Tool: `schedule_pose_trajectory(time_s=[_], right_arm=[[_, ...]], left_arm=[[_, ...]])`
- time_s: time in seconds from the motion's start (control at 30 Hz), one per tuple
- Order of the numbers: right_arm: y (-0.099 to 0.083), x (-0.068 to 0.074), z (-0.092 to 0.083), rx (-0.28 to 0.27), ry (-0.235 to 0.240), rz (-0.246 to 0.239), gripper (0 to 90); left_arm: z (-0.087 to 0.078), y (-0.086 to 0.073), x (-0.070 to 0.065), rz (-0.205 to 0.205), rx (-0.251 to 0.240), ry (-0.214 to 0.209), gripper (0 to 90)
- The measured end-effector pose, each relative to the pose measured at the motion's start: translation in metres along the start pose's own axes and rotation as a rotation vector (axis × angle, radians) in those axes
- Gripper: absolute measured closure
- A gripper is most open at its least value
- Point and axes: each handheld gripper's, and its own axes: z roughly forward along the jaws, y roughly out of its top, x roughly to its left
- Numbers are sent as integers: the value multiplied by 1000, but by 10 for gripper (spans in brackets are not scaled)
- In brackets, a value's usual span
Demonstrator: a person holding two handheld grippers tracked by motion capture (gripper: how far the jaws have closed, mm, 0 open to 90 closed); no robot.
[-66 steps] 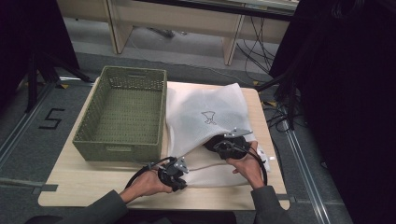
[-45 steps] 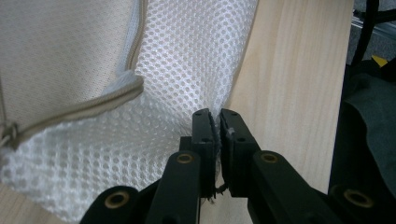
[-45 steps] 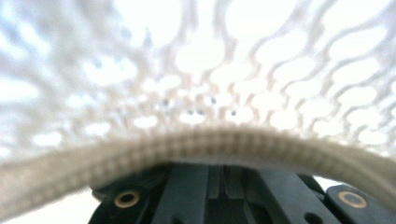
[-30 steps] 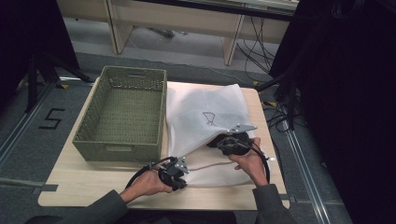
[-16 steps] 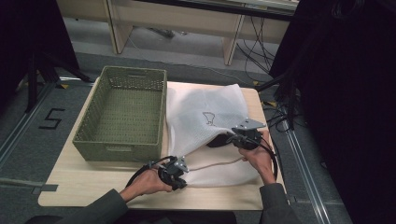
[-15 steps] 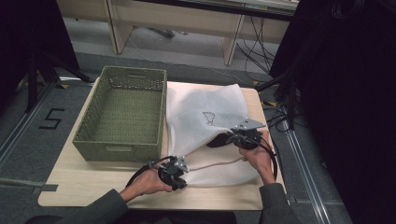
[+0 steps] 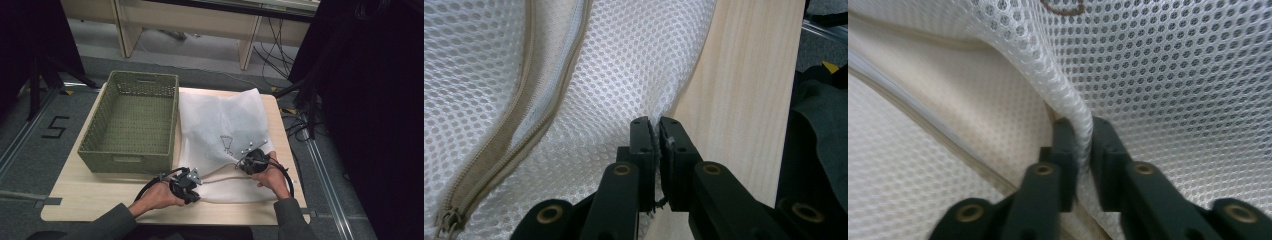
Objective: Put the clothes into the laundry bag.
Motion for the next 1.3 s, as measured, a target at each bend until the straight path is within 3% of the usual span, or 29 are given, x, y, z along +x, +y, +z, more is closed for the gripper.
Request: schedule_pose_trajectory(time_s=[0.03,0.07,0.1,0.2,0.27,0.33,0.37,0.5,0.53,0.57,0.67,0.7,0.77,0.8,0.93,1.03,1.2,1.3], right_arm=[[0,1,-4,-22,-5,23,637],[0,3,-9,-44,-10,18,611],[0,6,-11,-102,-37,-5,604],[6,14,-23,-202,-36,-90,649],[12,19,-21,-213,-57,-131,709],[15,22,-15,-185,-69,-174,841],[16,23,-13,-177,-69,-172,863],[18,30,-27,-159,31,-149,867],[17,30,-28,-139,57,-160,867],[16,30,-27,-103,66,-138,866],[11,25,-2,-8,51,-134,863],[12,22,7,-2,38,-138,863],[16,19,17,-1,12,-126,862],[18,19,20,1,3,-96,861],[22,6,28,-63,-81,-65,857],[25,0,31,-68,-103,-44,854],[28,-1,31,-63,-63,-31,810],[24,-2,25,-91,-67,-28,686]], left_arm=[[0,0,0,0,0,-1,842],[0,0,0,-1,2,0,841],[0,0,0,-1,1,0,840],[0,0,0,1,3,1,835],[0,0,0,-1,0,-2,834],[0,0,0,0,4,2,835],[0,0,-1,-1,2,0,835],[0,0,0,-3,0,-1,835],[0,0,0,-4,-3,-4,836],[0,0,0,-4,-6,-6,835],[0,0,0,-5,-1,-1,835],[0,0,0,2,3,4,835],[0,0,0,-5,-1,0,835],[0,0,0,-5,-3,-4,835],[0,0,1,-8,-4,-9,835],[0,0,1,-5,-5,-5,834],[0,0,0,-10,-7,-7,827],[0,0,0,-10,-9,-14,808]])
